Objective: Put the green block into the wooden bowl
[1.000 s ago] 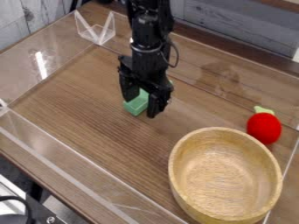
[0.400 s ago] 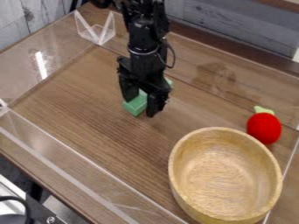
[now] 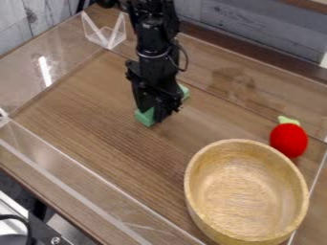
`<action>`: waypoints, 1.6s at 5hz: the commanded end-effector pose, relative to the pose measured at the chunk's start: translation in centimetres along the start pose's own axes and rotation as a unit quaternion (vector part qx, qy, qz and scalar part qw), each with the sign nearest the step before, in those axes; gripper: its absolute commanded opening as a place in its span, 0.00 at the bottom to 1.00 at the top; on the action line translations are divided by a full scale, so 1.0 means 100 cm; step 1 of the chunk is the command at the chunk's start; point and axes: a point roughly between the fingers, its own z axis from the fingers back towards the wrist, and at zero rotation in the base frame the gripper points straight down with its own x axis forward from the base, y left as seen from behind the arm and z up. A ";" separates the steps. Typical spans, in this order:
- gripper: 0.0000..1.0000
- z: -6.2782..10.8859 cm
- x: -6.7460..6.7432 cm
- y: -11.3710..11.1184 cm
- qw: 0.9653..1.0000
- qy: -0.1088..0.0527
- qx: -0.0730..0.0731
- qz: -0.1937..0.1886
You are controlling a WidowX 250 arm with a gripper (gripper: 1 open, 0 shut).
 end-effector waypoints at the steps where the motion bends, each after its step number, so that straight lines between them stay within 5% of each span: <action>1: 1.00 0.015 0.004 0.000 1.000 -0.015 -0.004 0.005; 8: 1.00 0.024 0.024 0.000 1.000 -0.015 -0.018 0.016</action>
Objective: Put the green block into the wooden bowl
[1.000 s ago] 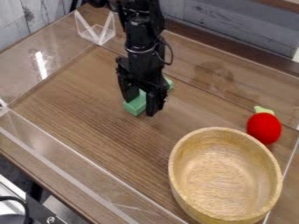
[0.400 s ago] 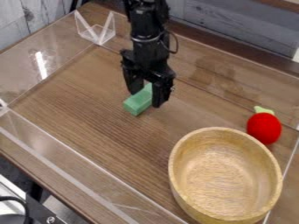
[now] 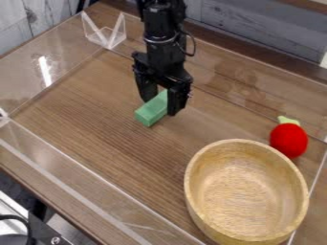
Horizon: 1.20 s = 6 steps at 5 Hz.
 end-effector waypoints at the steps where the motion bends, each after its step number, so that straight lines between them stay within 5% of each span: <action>1: 1.00 0.012 0.009 0.001 1.000 -0.019 0.007 -0.004; 6: 1.00 0.013 0.015 0.004 1.000 -0.021 0.014 -0.007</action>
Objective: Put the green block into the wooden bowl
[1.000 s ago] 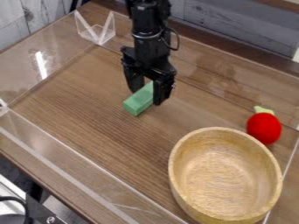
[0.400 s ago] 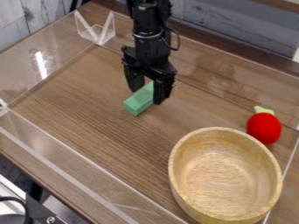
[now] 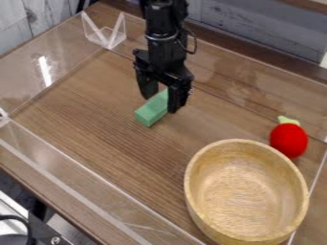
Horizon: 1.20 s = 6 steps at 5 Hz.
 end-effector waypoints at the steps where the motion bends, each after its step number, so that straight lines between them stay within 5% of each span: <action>1: 1.00 0.012 0.011 0.002 1.000 -0.025 0.011 -0.005; 6: 1.00 0.012 0.014 0.003 0.999 -0.029 0.014 -0.008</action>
